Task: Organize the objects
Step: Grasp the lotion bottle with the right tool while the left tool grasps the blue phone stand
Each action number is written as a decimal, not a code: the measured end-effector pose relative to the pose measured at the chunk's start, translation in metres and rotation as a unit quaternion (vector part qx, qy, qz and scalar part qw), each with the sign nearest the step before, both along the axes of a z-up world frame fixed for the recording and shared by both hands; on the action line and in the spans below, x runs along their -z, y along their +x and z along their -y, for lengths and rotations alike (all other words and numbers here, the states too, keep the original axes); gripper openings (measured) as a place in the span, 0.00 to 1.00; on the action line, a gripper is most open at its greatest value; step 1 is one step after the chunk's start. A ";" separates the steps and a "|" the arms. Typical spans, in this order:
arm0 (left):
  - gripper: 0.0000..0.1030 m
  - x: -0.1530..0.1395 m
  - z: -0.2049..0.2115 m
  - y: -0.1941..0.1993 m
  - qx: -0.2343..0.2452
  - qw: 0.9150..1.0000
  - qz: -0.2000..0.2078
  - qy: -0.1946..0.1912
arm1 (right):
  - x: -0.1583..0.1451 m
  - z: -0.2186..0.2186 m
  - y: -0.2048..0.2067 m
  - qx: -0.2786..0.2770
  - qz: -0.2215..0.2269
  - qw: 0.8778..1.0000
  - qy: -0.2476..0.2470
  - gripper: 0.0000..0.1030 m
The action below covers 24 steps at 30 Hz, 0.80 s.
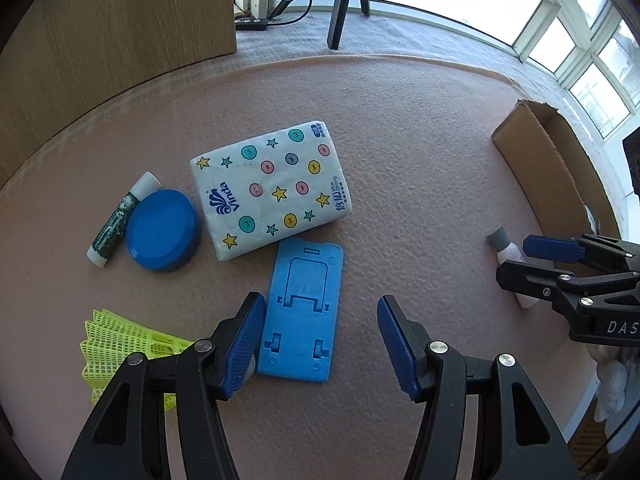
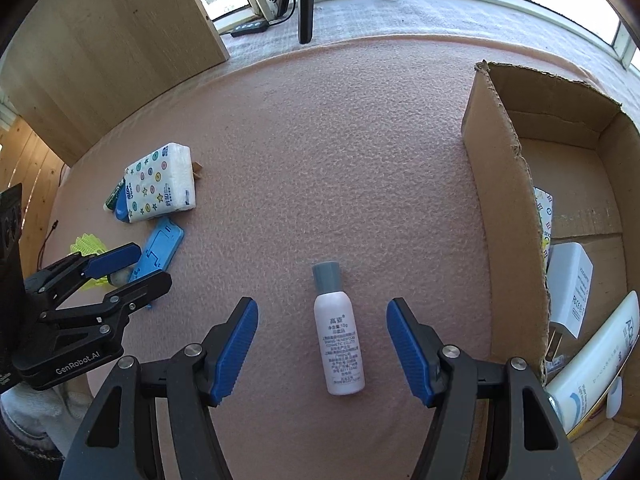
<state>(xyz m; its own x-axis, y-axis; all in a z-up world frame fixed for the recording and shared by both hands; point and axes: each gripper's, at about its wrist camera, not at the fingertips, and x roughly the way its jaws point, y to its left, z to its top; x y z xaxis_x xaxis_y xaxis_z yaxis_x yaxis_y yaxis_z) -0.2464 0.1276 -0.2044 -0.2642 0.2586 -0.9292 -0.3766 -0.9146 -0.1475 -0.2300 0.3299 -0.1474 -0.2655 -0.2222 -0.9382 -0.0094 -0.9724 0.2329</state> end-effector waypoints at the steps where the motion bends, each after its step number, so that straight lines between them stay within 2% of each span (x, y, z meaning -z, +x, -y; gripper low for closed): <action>1: 0.60 0.002 0.000 -0.001 -0.002 1.000 0.000 -0.003 | 0.001 0.000 0.000 -0.001 0.001 1.000 0.000 0.61; 13: 0.59 0.003 0.003 0.002 -0.004 1.000 -0.003 0.005 | 0.008 -0.002 0.003 -0.006 0.010 1.000 -0.001 0.61; 15: 0.55 0.003 0.001 0.005 -0.002 1.000 -0.006 0.001 | 0.008 -0.001 0.004 -0.008 0.008 1.000 -0.001 0.58; 20: 0.40 0.002 -0.004 0.014 0.001 1.000 -0.014 -0.006 | 0.008 0.004 0.006 -0.016 0.006 1.000 0.003 0.43; 24: 0.38 0.003 -0.004 0.019 -0.008 1.000 -0.014 0.005 | 0.009 0.008 0.008 -0.024 -0.003 1.000 0.017 0.35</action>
<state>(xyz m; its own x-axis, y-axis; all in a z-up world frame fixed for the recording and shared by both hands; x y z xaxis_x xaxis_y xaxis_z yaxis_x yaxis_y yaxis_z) -0.2274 0.1320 -0.2071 -0.2935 0.2636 -0.9189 -0.3660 -0.9190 -0.1467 -0.2219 0.3218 -0.1562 -0.2604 -0.2024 -0.9440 0.0378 -0.9792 0.1995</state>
